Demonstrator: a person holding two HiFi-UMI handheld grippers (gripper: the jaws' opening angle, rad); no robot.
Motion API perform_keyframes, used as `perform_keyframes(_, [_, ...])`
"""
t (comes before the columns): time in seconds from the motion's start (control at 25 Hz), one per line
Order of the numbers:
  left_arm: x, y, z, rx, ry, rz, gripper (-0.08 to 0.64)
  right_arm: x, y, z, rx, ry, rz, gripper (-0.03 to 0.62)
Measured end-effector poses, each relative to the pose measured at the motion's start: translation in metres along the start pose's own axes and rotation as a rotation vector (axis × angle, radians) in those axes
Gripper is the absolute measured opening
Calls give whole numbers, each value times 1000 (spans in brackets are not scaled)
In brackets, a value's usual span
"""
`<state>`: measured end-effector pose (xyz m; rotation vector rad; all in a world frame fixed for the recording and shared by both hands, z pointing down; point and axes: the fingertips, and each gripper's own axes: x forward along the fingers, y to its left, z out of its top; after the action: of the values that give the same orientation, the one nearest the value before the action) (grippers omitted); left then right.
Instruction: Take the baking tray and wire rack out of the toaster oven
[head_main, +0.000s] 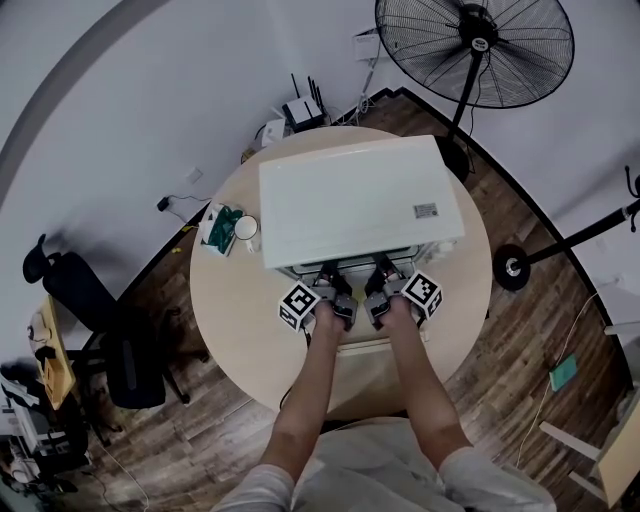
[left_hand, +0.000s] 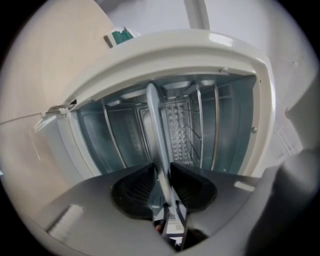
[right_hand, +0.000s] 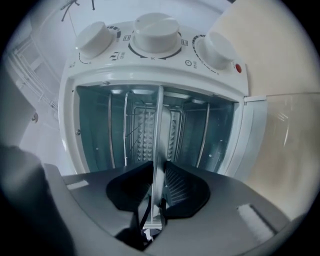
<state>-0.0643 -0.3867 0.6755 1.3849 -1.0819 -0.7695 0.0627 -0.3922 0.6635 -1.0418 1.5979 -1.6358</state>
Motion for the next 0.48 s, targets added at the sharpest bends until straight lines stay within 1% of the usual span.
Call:
perform_keyframes(0.12, [-7,2,-4,-32,-4,0,138,-7,-1,-4,2,2,-3,80])
perform_keyframes(0.32, [-17,5,-10,-63,0,5,138,-18,-3,-8,3,0,-1,78])
perform_keyframes(0.48, [-25,5,-14,-68,5,5,138,-26,-3,-11,4,2,0,78])
